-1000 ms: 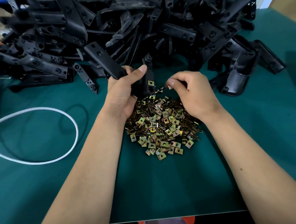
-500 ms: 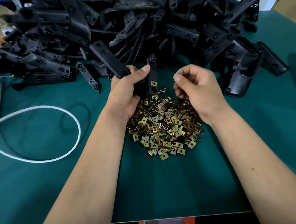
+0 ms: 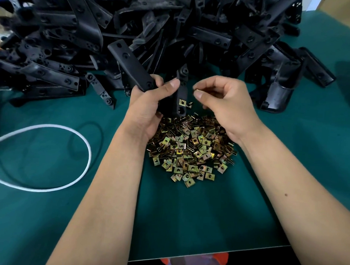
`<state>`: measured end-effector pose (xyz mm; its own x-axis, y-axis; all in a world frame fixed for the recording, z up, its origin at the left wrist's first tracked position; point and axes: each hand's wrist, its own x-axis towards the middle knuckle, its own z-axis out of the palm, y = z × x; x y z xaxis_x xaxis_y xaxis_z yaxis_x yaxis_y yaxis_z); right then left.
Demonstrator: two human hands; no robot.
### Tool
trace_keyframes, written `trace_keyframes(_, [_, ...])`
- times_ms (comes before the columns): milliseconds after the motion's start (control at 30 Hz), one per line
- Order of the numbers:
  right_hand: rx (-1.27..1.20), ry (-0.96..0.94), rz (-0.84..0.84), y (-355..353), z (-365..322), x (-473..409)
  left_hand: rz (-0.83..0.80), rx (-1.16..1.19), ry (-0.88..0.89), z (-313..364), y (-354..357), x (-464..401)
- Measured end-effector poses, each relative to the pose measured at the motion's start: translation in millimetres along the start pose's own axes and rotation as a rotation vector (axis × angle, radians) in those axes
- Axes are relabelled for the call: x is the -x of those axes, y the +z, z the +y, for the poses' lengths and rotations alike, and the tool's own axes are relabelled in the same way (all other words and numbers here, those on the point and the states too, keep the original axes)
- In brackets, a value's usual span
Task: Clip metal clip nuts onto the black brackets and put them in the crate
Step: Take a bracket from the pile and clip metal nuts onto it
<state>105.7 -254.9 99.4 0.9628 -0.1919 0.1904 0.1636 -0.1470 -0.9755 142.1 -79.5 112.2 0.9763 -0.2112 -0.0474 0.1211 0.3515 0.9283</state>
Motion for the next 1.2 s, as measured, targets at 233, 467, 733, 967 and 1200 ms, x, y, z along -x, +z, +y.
trace_keyframes(233, [-0.308,0.167,0.019,-2,-6,0,-0.034,-0.029,0.019,1,0,2])
trace_keyframes(467, [-0.434,0.262,0.009,-3,-9,1,-0.125,-0.021,0.028,-1,1,3])
trace_keyframes(733, [-0.463,0.298,0.012,-2,-11,3,-0.117,-0.001,0.030,-1,2,4])
trace_keyframes(967, [-0.509,0.319,0.011,-2,-15,5,-0.128,-0.014,0.026,0,3,4])
trace_keyframes(1200, [-0.623,0.300,-0.018,-1,-14,5,-0.162,0.065,-0.041,-5,12,5])
